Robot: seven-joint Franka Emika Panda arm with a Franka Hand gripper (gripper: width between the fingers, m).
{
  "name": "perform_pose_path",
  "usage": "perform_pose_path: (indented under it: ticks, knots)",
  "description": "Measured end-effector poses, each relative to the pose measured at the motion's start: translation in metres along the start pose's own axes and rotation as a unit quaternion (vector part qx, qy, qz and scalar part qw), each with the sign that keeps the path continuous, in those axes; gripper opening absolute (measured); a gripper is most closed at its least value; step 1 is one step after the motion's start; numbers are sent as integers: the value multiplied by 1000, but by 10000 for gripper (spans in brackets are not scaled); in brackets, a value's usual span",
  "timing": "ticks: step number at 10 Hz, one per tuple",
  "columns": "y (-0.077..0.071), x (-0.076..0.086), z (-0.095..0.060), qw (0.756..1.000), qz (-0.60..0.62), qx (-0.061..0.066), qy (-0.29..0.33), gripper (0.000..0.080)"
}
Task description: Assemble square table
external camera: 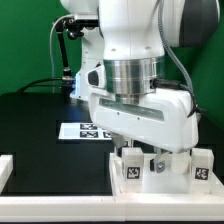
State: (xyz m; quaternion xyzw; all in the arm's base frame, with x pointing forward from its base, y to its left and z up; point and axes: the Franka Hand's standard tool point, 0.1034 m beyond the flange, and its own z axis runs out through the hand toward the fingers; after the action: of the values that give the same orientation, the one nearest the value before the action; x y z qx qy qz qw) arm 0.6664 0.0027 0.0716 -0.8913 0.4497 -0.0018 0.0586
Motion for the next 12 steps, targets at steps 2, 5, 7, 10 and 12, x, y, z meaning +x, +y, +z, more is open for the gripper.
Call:
perform_pose_path:
  ticks: [2, 5, 7, 10, 12]
  knots:
    - [2, 2, 0, 993, -118, -7, 4, 649]
    - [2, 10, -1, 919, -393, -17, 19, 649]
    - [2, 9, -1, 933, -360, -16, 19, 649]
    - [2, 9, -1, 958, -285, -14, 20, 367]
    - [3, 11, 0, 974, -225, -14, 21, 290]
